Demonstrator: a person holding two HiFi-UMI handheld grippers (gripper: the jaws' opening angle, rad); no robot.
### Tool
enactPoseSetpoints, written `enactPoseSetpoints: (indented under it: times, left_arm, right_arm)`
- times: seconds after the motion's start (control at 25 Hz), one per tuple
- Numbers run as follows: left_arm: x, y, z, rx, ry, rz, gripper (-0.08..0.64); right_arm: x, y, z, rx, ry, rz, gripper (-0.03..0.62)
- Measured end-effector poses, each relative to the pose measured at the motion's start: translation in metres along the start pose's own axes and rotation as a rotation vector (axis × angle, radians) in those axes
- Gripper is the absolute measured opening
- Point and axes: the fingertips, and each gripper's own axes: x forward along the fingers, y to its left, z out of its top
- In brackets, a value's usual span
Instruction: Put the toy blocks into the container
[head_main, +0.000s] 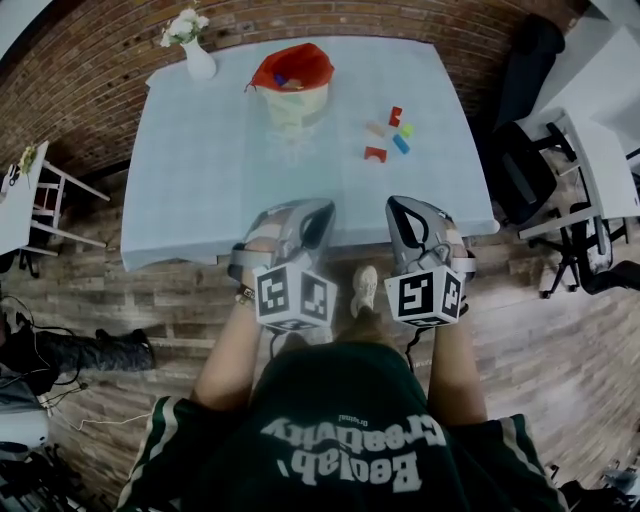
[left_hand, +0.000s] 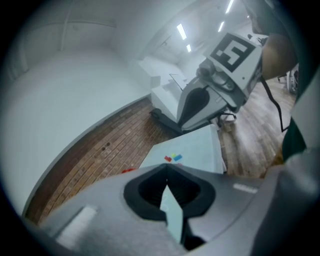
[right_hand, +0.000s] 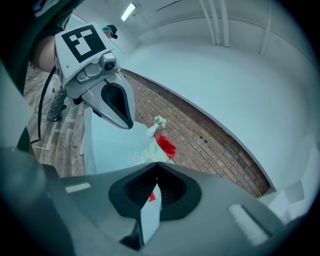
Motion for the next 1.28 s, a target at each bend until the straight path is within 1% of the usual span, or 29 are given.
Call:
enactPoseSetpoints:
  times: [0.12,0.32,0.6,0.8,0.88,1.0,1.08,1.28]
  left_arm:
    - [0.026,0.006,0.002,-0.002,0.012,-0.005,0.005]
    - [0.076,0.024,0.01,-0.006,0.025,-0.006,0.005]
    - [0.143,0.045,0.021,-0.01,0.05,-0.005,0.005]
    - [0.181,0.057,0.027,-0.006,0.085,-0.001,0.003]
    - [0.195,0.059,0.031,-0.006,0.097,0.0,0.005]
    - [0.213,0.062,0.034,-0.01,0.119,0.004,0.005]
    - [0.222,0.063,0.033,-0.016,0.136,0.011,0.003]
    - [0.237,0.056,0.03,-0.037,0.173,0.015,0.005]
  right_arm:
    - [0.019,-0.014,-0.013,-0.005,-0.001,0.018,0.006]
    - [0.054,-0.049,-0.034,0.004,-0.018,0.047,0.006]
    - [0.101,-0.087,-0.061,0.035,-0.058,0.137,0.006]
    - [0.128,-0.109,-0.08,0.049,-0.088,0.188,0.006]
    - [0.136,-0.115,-0.087,0.057,-0.104,0.211,0.007]
    - [0.147,-0.119,-0.098,0.085,-0.12,0.269,0.008]
    - [0.154,-0.12,-0.105,0.087,-0.127,0.304,0.008]
    - [0.166,-0.12,-0.122,0.078,-0.135,0.345,0.008]
